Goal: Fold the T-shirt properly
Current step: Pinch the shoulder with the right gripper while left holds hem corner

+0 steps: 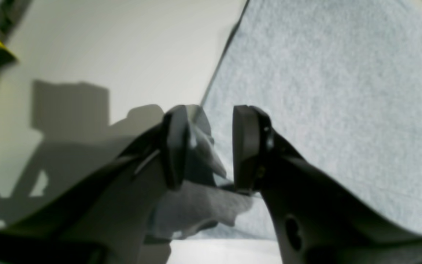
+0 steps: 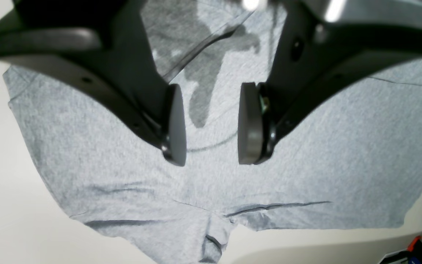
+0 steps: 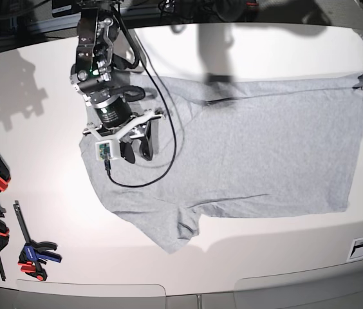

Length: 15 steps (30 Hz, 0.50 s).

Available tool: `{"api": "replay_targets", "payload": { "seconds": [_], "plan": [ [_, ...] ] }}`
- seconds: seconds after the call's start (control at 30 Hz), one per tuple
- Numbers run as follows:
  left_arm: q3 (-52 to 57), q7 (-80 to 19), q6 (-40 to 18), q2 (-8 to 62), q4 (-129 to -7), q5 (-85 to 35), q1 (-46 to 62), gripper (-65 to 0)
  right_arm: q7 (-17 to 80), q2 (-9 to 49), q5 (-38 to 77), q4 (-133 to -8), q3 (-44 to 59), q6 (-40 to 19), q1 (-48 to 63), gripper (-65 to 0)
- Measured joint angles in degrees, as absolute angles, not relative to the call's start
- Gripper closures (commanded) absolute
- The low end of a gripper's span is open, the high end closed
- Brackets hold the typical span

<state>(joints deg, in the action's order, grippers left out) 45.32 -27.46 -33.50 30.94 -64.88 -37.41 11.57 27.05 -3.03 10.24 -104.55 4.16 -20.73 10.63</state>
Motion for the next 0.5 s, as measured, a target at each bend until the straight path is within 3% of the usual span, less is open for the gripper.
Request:
{"api": "replay_targets", "payload": {
  "seconds": [0.13,0.27,0.4,0.5],
  "plan": [
    [45.32,-26.98,-36.75,31.94,-64.88,-37.43,11.55,-13.4,27.03,-3.05,10.24,-104.55,4.16,-20.73,10.63,-18.7],
    [45.32,-27.16,-37.95,31.9,-64.88,-37.41,11.57,-11.2,27.33,-3.03,8.6,-104.55,4.19,-20.73,10.63,0.0],
    [45.32,-27.42,-39.29,31.92,-64.88,-37.39,11.57,0.0,28.42,-3.05,8.51,-104.55,4.16,-20.75,10.63,0.0],
    [44.45,-28.38,-39.31,31.94,-64.88,-37.39,11.57,0.0,28.75,-3.05,5.39,-104.55,4.16,-20.75,10.63,0.0]
  ]
}}
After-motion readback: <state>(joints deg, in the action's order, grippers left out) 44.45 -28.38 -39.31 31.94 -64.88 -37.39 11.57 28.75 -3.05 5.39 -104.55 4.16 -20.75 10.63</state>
